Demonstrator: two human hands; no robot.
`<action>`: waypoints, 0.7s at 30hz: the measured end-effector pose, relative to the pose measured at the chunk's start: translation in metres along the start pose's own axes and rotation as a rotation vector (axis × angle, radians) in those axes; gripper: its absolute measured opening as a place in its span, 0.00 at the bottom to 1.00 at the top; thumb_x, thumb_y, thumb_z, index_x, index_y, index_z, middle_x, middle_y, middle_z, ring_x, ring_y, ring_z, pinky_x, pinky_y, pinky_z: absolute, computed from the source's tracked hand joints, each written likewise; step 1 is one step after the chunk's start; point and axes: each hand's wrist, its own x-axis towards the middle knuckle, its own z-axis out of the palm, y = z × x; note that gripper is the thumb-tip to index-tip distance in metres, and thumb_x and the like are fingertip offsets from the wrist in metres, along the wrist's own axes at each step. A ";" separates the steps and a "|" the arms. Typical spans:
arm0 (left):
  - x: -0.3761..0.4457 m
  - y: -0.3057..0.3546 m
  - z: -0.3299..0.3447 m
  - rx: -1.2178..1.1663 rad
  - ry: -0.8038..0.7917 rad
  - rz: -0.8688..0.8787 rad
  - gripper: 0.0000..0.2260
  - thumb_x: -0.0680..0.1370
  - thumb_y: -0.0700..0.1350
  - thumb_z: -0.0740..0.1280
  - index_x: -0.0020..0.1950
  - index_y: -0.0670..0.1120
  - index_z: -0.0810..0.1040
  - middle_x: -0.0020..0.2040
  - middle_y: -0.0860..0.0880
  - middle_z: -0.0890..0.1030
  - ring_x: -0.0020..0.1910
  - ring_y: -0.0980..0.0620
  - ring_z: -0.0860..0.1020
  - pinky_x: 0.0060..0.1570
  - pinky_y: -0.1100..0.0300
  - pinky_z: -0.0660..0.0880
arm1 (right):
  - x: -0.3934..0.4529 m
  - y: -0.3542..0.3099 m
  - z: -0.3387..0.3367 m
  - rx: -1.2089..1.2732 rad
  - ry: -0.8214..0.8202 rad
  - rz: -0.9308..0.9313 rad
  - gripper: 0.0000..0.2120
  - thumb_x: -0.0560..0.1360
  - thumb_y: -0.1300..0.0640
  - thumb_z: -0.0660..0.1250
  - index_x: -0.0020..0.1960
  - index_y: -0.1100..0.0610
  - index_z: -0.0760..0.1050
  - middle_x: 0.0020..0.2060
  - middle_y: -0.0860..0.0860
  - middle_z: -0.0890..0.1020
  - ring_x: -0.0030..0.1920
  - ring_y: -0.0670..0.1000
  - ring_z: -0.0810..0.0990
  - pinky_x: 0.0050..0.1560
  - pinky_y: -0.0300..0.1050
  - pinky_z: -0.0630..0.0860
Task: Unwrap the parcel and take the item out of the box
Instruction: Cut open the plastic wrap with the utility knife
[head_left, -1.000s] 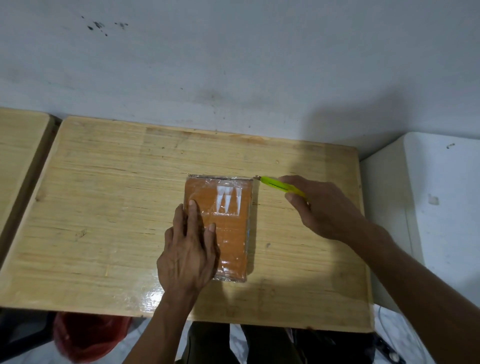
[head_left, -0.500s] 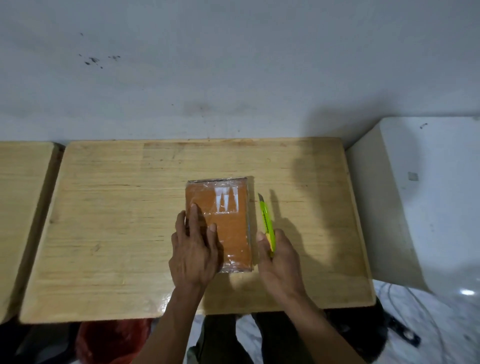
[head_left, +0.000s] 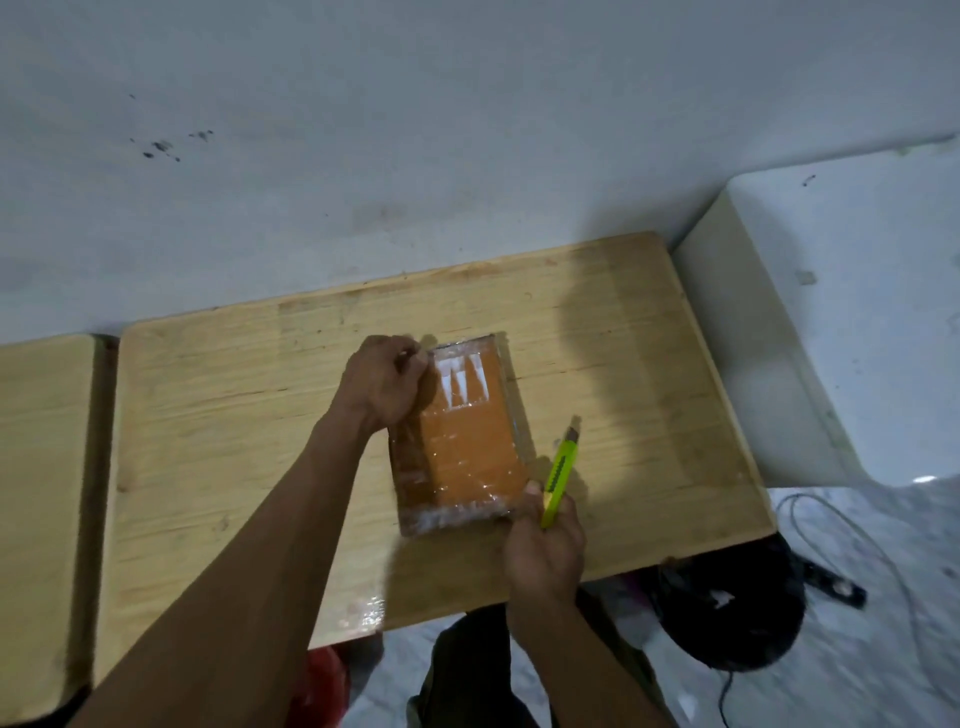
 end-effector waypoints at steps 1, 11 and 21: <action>-0.001 0.001 -0.002 -0.006 -0.015 -0.021 0.18 0.82 0.53 0.61 0.67 0.46 0.77 0.66 0.42 0.78 0.63 0.40 0.76 0.59 0.54 0.71 | 0.001 -0.002 0.001 0.012 0.011 0.010 0.12 0.81 0.47 0.61 0.56 0.53 0.77 0.44 0.53 0.81 0.46 0.55 0.79 0.50 0.44 0.72; -0.078 0.009 -0.007 -0.281 0.216 -0.275 0.18 0.79 0.47 0.67 0.69 0.46 0.76 0.58 0.44 0.82 0.59 0.42 0.79 0.57 0.52 0.75 | 0.049 -0.059 -0.013 -0.170 -0.044 -0.202 0.13 0.76 0.39 0.58 0.46 0.46 0.75 0.43 0.54 0.82 0.47 0.58 0.82 0.50 0.62 0.81; -0.142 0.012 0.042 -0.436 0.247 -0.528 0.20 0.75 0.49 0.72 0.65 0.47 0.74 0.51 0.47 0.82 0.52 0.44 0.80 0.45 0.58 0.68 | 0.094 -0.134 -0.007 -0.684 -0.403 -0.506 0.13 0.81 0.49 0.59 0.41 0.54 0.72 0.36 0.53 0.80 0.39 0.55 0.78 0.42 0.44 0.69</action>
